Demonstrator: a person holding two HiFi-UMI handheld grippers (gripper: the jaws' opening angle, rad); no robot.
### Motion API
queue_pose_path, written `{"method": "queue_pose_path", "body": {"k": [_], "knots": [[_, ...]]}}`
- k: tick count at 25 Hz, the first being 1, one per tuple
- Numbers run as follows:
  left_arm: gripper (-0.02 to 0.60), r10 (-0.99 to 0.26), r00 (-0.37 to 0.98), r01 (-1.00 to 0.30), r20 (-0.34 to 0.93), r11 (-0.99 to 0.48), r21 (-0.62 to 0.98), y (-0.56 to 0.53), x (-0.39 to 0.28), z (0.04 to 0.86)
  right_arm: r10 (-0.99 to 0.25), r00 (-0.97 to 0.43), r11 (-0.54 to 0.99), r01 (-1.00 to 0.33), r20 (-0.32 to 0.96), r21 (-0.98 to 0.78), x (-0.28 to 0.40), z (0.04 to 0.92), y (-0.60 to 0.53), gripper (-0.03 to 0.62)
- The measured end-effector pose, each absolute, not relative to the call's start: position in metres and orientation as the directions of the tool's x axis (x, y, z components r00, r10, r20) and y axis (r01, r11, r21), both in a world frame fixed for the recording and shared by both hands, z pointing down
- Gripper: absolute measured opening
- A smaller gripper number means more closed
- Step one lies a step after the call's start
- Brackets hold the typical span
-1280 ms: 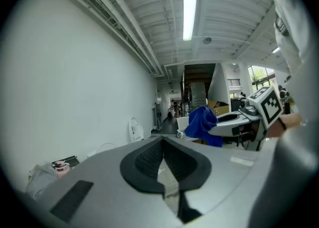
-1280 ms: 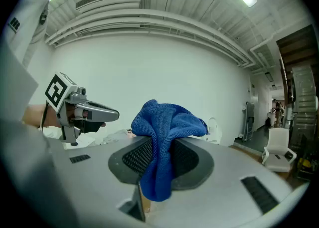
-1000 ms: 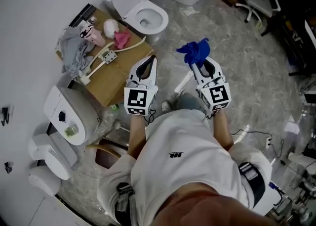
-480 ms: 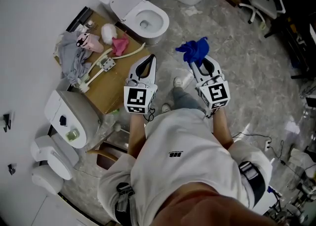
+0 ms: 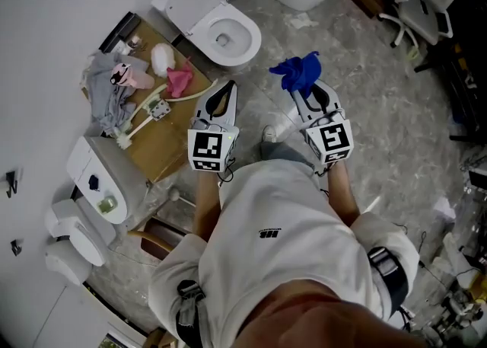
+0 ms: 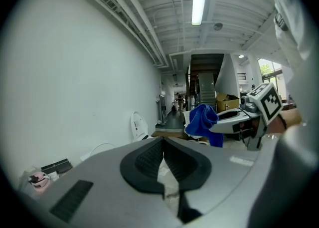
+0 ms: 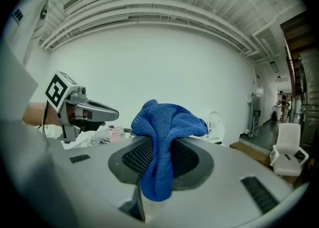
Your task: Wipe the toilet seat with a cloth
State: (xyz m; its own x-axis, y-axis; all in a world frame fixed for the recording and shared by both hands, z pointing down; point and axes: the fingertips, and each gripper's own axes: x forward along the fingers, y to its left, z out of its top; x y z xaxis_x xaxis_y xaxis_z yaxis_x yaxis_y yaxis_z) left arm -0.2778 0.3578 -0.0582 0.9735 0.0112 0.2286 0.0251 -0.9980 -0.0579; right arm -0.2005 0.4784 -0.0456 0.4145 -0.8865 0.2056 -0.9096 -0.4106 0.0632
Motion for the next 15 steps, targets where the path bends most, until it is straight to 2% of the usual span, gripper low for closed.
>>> {"method": "queue_pose_path", "body": {"k": [15], "knots": [[0.011,-0.053,0.973,-0.043,0.225,-0.998,-0.050,0.323,-0.191,-0.041,-0.913,0.359,-0.355,-0.933,0.192,0.055,-0.106,-0.031,0.437,0.095]]}}
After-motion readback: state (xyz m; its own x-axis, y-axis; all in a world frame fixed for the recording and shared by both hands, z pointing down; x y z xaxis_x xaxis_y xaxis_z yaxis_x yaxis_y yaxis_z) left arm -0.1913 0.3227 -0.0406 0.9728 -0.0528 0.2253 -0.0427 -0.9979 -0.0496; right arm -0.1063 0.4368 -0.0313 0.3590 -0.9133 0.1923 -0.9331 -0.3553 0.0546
